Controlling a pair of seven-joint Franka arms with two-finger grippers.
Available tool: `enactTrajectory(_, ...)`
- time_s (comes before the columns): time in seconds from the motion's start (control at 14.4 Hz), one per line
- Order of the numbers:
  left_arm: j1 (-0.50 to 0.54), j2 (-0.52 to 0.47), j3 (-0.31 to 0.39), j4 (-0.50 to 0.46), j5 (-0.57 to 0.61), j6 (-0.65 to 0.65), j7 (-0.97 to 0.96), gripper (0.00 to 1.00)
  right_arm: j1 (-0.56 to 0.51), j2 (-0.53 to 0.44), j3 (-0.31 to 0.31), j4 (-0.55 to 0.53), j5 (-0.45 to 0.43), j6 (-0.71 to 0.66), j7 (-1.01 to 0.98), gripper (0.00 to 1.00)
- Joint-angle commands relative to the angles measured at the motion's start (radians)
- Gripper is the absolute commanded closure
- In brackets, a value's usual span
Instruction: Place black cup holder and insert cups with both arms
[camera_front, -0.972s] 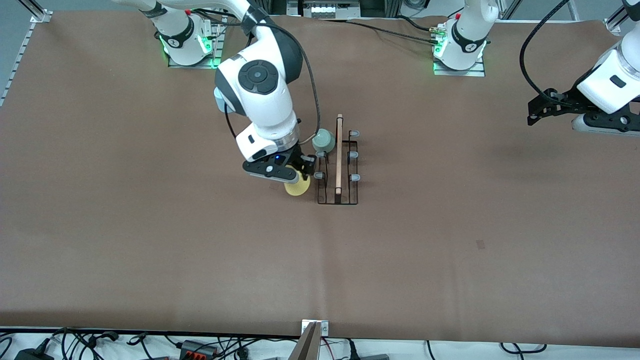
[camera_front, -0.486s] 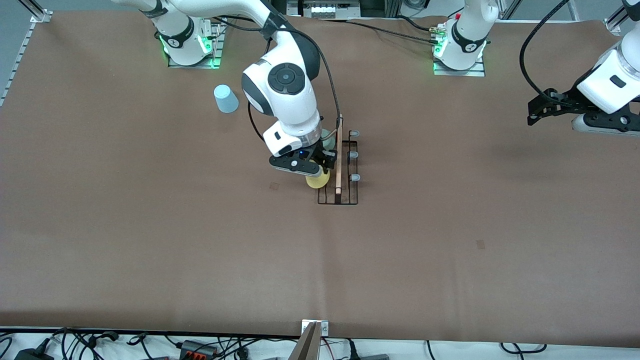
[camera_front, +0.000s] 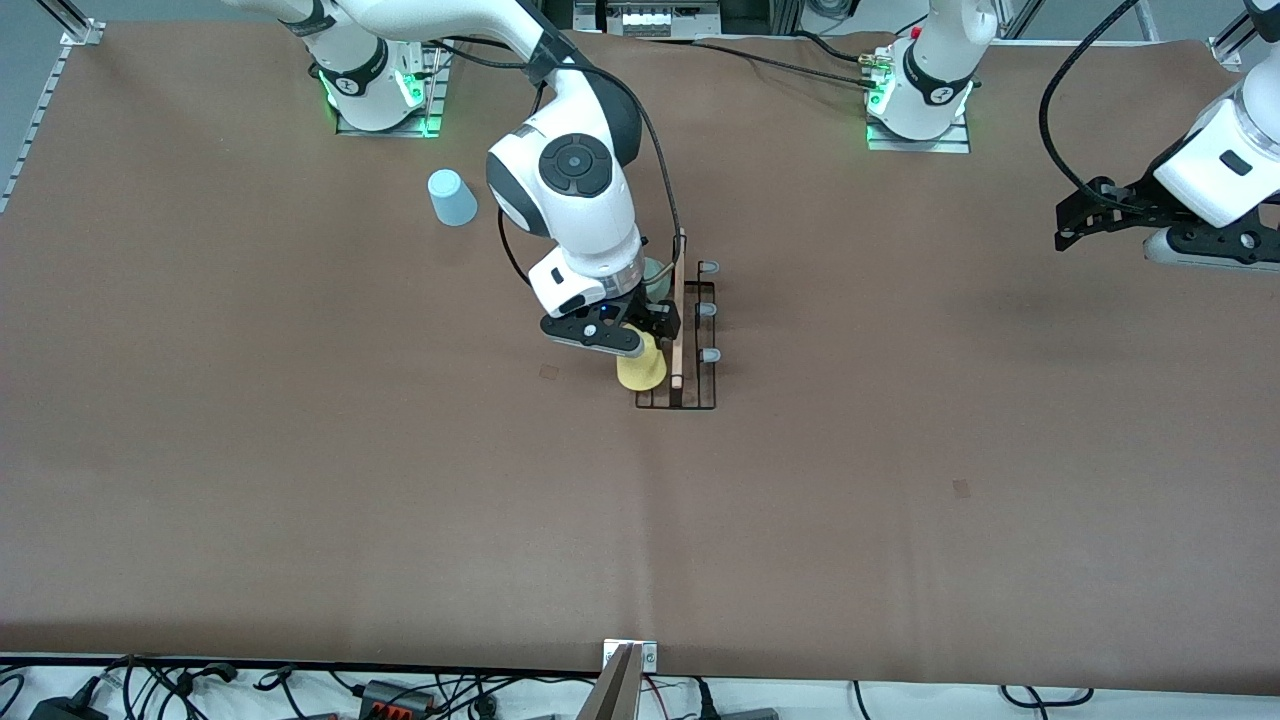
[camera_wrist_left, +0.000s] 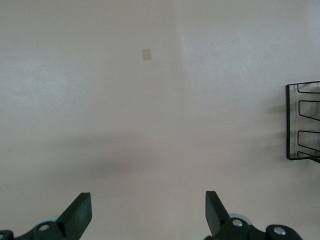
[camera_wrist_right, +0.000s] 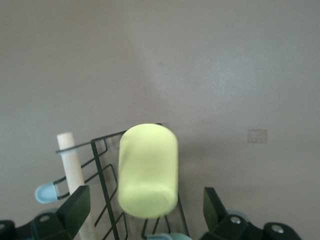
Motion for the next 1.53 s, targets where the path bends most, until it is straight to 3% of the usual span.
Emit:
enactTrajectory(0.0, -0.005, 0.015, -0.001, 0.031, 0.021, -0.023, 0.004, 0.00, -0.053, -0.067, 0.011, 0.005, -0.002, -0.096, -0.008, 0.00)
enactTrajectory(0.14, -0.005, 0.015, -0.001, 0.031, 0.021, -0.023, 0.004, 0.00, -0.126, -0.163, 0.011, -0.037, -0.002, -0.202, -0.083, 0.00)
enactTrajectory(0.35, -0.005, 0.015, -0.001, 0.031, 0.021, -0.021, 0.004, 0.00, -0.301, -0.323, 0.011, -0.146, 0.000, -0.293, -0.349, 0.00)
enactTrajectory(0.42, -0.005, 0.015, -0.001, 0.031, 0.021, -0.023, 0.004, 0.00, -0.362, -0.352, 0.017, -0.163, 0.006, -0.325, -0.424, 0.00)
enactTrajectory(0.56, -0.005, 0.015, -0.001, 0.031, 0.021, -0.021, 0.004, 0.00, -0.552, -0.392, 0.099, -0.176, 0.020, -0.402, -0.569, 0.00)
enactTrajectory(0.62, -0.005, 0.015, -0.001, 0.031, 0.021, -0.023, 0.004, 0.00, -0.622, -0.412, 0.112, -0.176, 0.020, -0.443, -0.635, 0.00)
enactTrajectory(0.83, -0.005, 0.015, -0.001, 0.031, 0.021, -0.021, 0.004, 0.00, -0.769, -0.463, 0.109, -0.173, 0.021, -0.480, -0.842, 0.00)
enactTrajectory(1.04, -0.005, 0.015, -0.001, 0.031, 0.021, -0.021, 0.004, 0.00, -0.909, -0.513, 0.106, -0.156, 0.018, -0.499, -0.867, 0.00)
enactTrajectory(1.18, -0.005, 0.015, -0.001, 0.031, 0.021, -0.021, 0.004, 0.00, -0.909, -0.533, 0.054, -0.128, 0.009, -0.500, -0.897, 0.00)
enactTrajectory(1.39, -0.005, 0.015, -0.001, 0.031, 0.021, -0.021, 0.004, 0.00, -0.759, -0.521, -0.128, -0.119, 0.037, -0.535, -0.986, 0.00)
enactTrajectory(1.46, -0.005, 0.015, -0.001, 0.031, 0.021, -0.021, 0.004, 0.00, -0.727, -0.523, -0.152, -0.116, 0.038, -0.551, -0.982, 0.00)
